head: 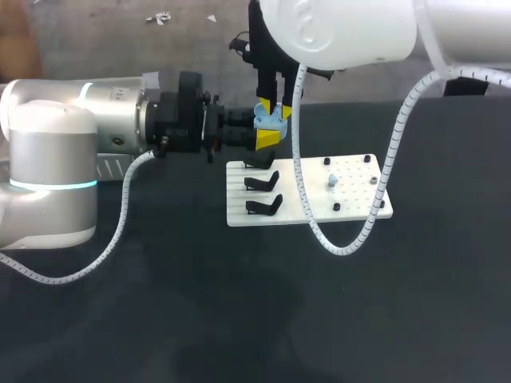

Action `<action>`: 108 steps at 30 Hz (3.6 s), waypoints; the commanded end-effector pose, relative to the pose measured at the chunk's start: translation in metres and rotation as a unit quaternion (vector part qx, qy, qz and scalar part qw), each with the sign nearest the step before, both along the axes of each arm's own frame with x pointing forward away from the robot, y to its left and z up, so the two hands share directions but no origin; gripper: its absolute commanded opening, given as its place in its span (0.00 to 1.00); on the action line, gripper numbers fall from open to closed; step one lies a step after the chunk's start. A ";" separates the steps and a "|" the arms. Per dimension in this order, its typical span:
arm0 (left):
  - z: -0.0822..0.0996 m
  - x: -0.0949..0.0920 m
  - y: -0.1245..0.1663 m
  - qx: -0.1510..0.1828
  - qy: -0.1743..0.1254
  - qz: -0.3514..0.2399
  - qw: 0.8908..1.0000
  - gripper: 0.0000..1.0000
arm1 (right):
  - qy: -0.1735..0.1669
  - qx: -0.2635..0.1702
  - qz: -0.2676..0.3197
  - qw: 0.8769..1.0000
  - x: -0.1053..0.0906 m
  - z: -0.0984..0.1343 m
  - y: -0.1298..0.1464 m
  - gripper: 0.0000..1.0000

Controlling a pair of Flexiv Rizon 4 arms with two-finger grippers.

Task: Pick up each earbud case from the left stands, insert the matching earbuds, close the lid, and place the case in the box.

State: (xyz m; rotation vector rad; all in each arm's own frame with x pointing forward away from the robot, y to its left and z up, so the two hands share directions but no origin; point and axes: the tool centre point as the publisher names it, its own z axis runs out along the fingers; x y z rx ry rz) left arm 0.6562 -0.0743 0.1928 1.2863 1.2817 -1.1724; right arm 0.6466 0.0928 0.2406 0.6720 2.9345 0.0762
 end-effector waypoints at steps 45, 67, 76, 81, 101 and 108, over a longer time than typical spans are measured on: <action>-0.001 -0.001 0.000 -0.003 -0.002 0.001 1.000 0.00 | 0.021 0.005 0.007 1.000 0.005 -0.013 0.002 0.76; -0.001 -0.001 0.000 -0.003 -0.002 0.001 1.000 0.00 | -0.129 0.024 0.062 0.989 -0.052 -0.003 -0.090 1.00; -0.001 -0.001 0.000 -0.003 -0.002 0.001 1.000 0.00 | -0.105 -0.009 0.054 0.993 -0.052 -0.008 -0.097 1.00; -0.001 -0.001 0.000 -0.003 -0.002 0.001 1.000 0.00 | -0.105 -0.009 0.054 0.993 -0.052 -0.008 -0.097 1.00; -0.001 -0.001 0.000 -0.003 -0.002 0.001 1.000 0.00 | -0.123 0.013 0.009 0.992 -0.030 -0.049 -0.117 1.00; -0.001 -0.001 0.000 -0.003 -0.002 0.001 1.000 0.00 | -0.108 0.024 0.006 0.994 -0.021 -0.067 -0.119 1.00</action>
